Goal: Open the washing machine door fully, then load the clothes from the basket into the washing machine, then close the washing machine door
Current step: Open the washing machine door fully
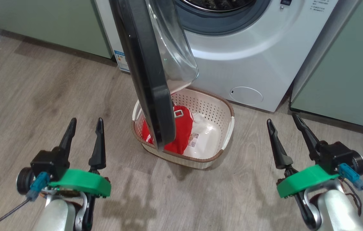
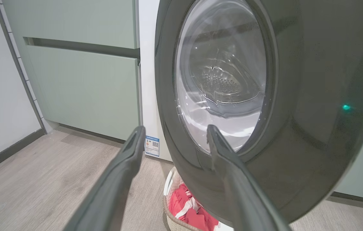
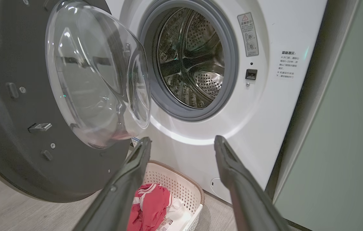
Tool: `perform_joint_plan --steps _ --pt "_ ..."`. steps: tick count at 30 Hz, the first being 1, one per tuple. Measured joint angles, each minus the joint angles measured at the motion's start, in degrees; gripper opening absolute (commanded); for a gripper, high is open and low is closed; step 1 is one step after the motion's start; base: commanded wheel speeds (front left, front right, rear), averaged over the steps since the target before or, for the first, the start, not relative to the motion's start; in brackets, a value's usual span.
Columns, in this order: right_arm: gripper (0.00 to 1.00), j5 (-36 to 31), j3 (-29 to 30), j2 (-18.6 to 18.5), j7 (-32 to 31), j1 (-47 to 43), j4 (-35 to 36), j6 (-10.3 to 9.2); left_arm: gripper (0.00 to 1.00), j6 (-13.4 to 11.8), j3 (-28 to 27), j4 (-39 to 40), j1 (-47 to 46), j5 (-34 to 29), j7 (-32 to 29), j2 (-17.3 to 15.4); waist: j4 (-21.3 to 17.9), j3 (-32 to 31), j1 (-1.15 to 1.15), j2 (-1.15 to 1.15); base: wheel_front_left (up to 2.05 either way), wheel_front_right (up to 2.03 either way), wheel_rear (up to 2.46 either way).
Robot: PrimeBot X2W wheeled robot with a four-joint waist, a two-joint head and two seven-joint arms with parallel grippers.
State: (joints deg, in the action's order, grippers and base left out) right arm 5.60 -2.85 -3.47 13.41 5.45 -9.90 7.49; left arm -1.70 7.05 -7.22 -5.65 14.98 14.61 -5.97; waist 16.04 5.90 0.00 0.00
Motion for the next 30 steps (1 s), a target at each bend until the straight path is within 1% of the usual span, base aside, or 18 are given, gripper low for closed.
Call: perform_joint_plan --steps 3,4,16,18,23,24,30 --pt "1.00 0.01 0.00 0.03 0.25 0.01 -0.07 0.00 0.99 -0.01 0.05 0.00 0.00 0.18 0.00 -0.01 0.03 0.13 0.00 0.00 0.00 0.00 0.00" --pt "1.00 0.01 -0.04 0.07 0.26 0.01 -0.15 0.00 0.00 0.00 0.11 0.00 0.00 0.19 0.00 -0.03 -0.01 0.19 0.00 0.00 0.00 0.00 0.00" --pt "1.00 0.02 -0.22 0.21 0.30 0.01 -0.45 0.00 0.00 -0.10 0.23 0.38 -0.03 0.76 0.00 -0.45 -0.10 0.31 0.00 0.00 0.00 0.00 0.00" --pt "1.00 0.03 -0.18 0.22 0.30 0.01 -0.46 0.00 0.00 -0.52 -0.01 1.29 -0.22 0.75 0.00 -0.85 0.02 0.33 0.00 0.00 0.00 0.00 0.00" --pt "1.00 0.27 -0.18 0.24 0.30 0.02 -0.47 0.00 0.00 -1.29 -2.26 6.23 -4.33 0.51 0.01 -2.86 0.29 0.44 0.00 0.00 0.00 0.00 0.00" --pt "1.00 0.27 -0.18 0.24 0.30 0.02 -0.47 0.00 0.00 -1.29 -2.26 6.23 -4.33 0.51 0.01 -2.86 0.29 0.44 0.00 0.00 0.00 0.00 0.00" --pt "1.00 0.29 -0.15 0.25 0.31 0.09 -0.45 0.00 0.00 -2.09 -3.39 15.13 -13.82 -1.29 -0.13 -4.75 0.19 0.60 0.00 0.00 0.00 0.00 0.00"
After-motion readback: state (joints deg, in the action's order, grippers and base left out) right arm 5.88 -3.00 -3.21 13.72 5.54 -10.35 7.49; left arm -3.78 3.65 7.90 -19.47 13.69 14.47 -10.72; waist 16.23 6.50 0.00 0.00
